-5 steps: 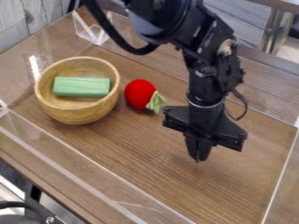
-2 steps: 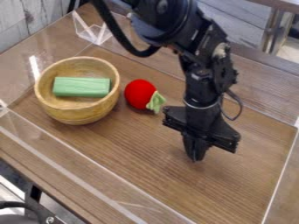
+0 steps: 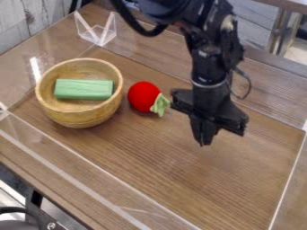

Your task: Move the red fruit to the right

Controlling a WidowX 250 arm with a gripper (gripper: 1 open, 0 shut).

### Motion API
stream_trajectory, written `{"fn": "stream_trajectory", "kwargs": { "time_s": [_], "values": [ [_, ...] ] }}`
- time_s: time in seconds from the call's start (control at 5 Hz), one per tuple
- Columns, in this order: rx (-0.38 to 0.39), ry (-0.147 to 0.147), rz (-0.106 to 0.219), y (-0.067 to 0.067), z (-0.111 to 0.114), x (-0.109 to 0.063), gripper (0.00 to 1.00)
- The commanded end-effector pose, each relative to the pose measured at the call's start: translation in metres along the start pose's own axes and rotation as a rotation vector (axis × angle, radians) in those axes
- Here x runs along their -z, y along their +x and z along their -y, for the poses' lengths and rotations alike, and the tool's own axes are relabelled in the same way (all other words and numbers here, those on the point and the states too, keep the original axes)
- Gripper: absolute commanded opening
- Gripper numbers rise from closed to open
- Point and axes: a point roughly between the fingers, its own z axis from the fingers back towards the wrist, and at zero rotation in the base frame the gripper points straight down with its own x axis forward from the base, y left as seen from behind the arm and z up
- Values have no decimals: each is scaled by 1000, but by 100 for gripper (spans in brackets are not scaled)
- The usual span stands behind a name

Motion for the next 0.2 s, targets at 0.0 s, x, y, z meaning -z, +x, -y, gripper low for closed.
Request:
{"fn": "stream_trajectory", "kwargs": {
  "time_s": [0.0],
  "values": [
    [-15, -5, 45, 4, 5, -2, 0]
  ]
}}
